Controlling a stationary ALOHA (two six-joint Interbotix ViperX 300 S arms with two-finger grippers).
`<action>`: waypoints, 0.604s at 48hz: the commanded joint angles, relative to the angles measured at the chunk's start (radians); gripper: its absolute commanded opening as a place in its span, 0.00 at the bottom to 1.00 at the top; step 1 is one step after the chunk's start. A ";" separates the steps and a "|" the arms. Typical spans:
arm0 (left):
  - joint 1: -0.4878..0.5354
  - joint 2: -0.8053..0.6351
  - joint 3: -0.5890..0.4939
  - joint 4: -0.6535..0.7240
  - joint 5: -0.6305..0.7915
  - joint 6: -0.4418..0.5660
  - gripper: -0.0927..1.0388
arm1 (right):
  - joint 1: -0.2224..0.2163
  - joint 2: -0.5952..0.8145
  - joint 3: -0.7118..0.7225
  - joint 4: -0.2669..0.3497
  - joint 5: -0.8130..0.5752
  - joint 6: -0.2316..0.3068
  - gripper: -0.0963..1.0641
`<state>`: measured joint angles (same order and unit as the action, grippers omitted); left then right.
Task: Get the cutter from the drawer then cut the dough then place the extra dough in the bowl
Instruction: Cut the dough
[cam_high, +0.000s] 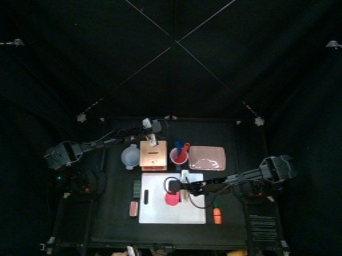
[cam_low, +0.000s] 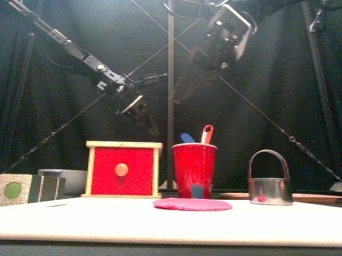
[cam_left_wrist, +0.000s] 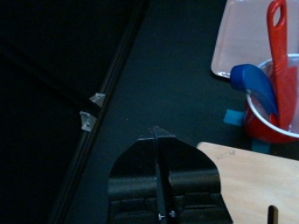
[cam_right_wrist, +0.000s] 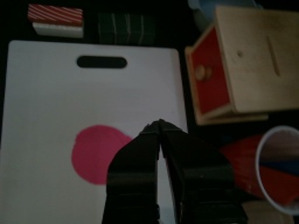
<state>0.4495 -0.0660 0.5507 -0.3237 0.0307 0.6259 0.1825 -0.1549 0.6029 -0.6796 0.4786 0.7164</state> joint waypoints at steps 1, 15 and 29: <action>-0.092 -0.057 0.046 -0.031 -0.121 0.002 0.32 | 0.000 -0.075 0.049 0.061 -0.002 0.002 0.45; -0.387 -0.192 0.252 -0.147 -0.497 -0.003 0.32 | 0.009 -0.129 0.147 0.212 0.048 0.000 0.80; -0.558 -0.330 0.430 -0.227 -0.696 -0.005 0.32 | -0.020 -0.075 0.179 0.209 0.081 -0.008 0.88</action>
<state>-0.0874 -0.3697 0.9741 -0.5415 -0.6305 0.6197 0.1764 -0.2332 0.7839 -0.4694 0.5676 0.7133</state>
